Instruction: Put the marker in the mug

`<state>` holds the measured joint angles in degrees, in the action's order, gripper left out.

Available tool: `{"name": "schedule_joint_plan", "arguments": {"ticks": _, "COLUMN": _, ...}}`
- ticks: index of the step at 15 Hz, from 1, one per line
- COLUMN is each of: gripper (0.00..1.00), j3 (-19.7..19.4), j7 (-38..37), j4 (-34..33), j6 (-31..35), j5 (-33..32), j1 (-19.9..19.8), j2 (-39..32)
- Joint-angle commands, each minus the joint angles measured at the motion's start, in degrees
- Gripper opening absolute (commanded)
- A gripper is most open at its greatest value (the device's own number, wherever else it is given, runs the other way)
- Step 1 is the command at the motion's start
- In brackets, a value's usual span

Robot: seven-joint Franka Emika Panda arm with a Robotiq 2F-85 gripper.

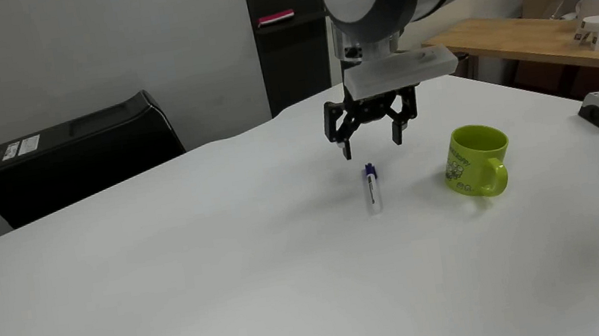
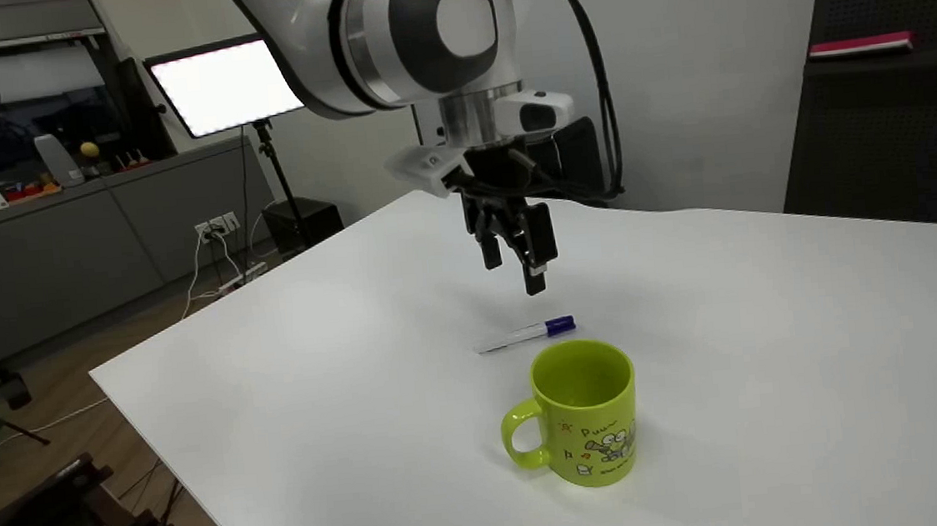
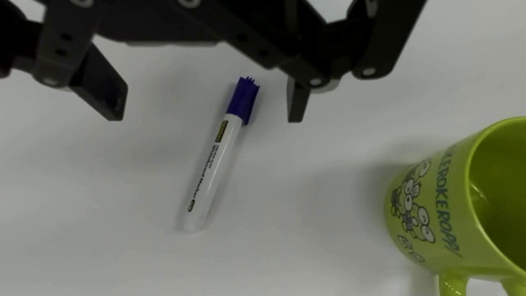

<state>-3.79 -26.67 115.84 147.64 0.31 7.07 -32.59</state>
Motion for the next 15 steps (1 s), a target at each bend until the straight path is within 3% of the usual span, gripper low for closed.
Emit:
{"name": "schedule_joint_plan", "arguments": {"ticks": 1, "gripper": 1.00, "j3": -1.5, "j7": -2.5, "j4": -4.2, "j6": -0.7, "j5": 0.4, "j1": 2.3, "j2": -3.9}}
{"name": "schedule_joint_plan", "arguments": {"ticks": 15, "gripper": 1.00, "j3": -1.7, "j7": -2.3, "j4": -8.3, "j6": 4.0, "j5": 4.5, "j1": 2.9, "j2": -11.8}}
